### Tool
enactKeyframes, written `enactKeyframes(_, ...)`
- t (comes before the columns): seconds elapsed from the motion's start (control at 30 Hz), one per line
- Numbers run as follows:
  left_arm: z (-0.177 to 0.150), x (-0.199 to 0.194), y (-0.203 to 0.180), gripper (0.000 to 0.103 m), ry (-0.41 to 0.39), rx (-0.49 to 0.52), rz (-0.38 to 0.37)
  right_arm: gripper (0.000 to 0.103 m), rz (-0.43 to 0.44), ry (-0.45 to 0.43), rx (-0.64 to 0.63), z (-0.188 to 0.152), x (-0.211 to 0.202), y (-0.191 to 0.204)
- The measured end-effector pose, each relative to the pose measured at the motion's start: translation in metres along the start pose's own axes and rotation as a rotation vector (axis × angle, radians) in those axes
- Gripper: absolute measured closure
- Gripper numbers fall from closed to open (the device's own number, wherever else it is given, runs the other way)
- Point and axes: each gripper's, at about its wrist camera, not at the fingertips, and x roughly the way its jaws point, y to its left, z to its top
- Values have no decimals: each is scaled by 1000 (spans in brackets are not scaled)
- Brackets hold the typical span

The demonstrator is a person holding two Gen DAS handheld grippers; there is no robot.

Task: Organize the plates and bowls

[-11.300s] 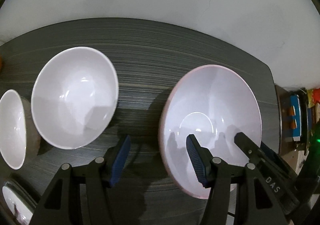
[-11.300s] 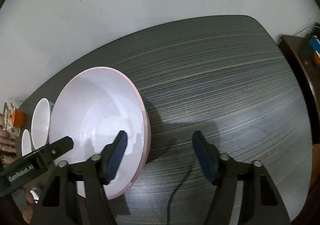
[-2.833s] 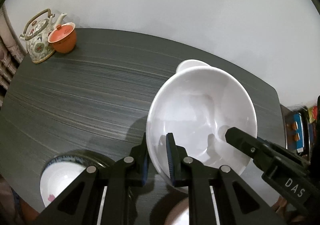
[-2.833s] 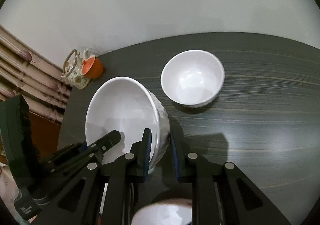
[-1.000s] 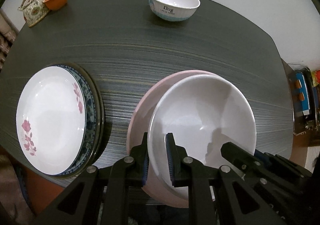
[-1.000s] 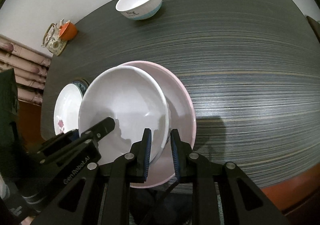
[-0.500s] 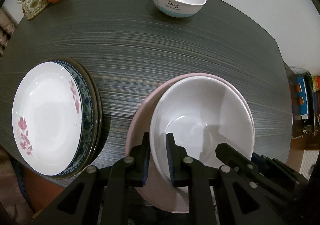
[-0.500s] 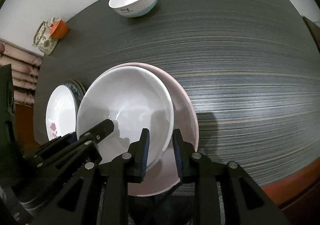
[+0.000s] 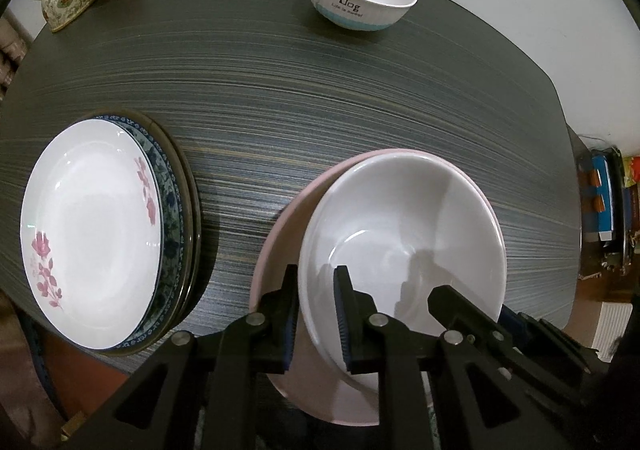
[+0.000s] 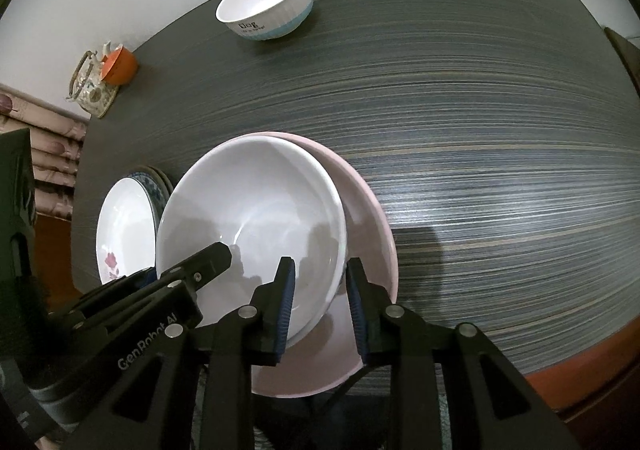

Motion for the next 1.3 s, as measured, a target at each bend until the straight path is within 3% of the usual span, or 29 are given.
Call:
enactKeyframes(0.73,5,-1,-7,79,19,11,19,79,41,-21,16,-5,-11,-7)
enactKeyframes(0.9,12,4,-14,78,90,36,43,79,47,-28,15,-7,-14,-8)
enactKeyframes(1.13,16,6,-18,77,106,35,54,79,64,-35,29,-8,-16,-12)
enactKeyframes(1.3,26,1,-28,65,94,85,98,77,57,-53,27,-7,-21,-13)
